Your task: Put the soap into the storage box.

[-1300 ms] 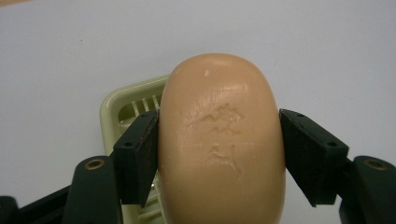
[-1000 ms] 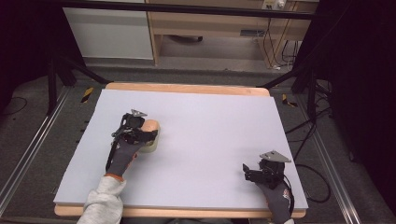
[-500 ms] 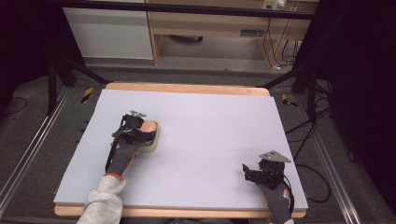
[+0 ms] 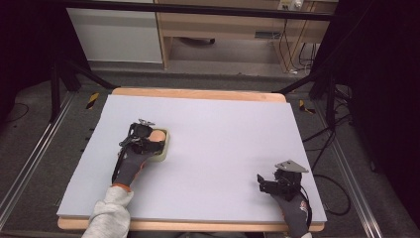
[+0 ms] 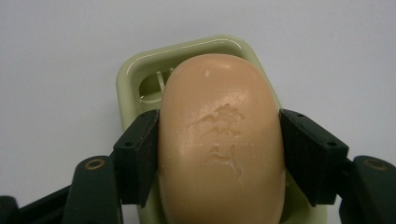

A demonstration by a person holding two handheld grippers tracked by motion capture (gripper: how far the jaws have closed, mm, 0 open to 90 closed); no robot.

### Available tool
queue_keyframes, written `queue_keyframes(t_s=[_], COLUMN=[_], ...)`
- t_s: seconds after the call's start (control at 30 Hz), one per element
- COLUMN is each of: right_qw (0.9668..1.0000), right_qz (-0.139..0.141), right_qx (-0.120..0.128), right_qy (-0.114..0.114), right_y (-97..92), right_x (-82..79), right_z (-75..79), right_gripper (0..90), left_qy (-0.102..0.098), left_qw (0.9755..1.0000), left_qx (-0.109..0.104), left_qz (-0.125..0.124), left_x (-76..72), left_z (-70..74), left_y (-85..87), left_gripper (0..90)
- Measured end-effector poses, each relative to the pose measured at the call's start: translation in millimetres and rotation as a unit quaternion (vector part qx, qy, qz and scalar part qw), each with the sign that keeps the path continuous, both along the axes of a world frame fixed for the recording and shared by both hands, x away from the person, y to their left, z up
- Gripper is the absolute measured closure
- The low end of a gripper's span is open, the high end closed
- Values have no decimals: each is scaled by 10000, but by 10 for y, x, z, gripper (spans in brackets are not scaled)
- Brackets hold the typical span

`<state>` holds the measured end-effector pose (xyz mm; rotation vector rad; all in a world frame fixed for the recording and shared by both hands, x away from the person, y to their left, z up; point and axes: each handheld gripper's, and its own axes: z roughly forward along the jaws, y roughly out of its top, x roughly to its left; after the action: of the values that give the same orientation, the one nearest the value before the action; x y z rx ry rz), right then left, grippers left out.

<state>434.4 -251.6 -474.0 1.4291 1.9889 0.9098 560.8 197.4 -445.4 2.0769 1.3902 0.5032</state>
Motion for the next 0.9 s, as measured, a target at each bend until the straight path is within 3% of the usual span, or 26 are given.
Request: queue_keyframes(t_s=[0.67,0.9], right_qw=[10000,10000], right_qz=[2,-4], right_qx=[-5,17], right_qy=[14,13], right_y=[3,2], right_x=[0,-2], right_z=[-3,-1], right_gripper=[59,59], left_qy=[-23,-159], left_qw=[10000,9998], left_qx=[26,-115], left_qz=[-29,-68], left_x=[3,-34], left_z=[-13,75], left_y=[1,51], left_gripper=[313,301])
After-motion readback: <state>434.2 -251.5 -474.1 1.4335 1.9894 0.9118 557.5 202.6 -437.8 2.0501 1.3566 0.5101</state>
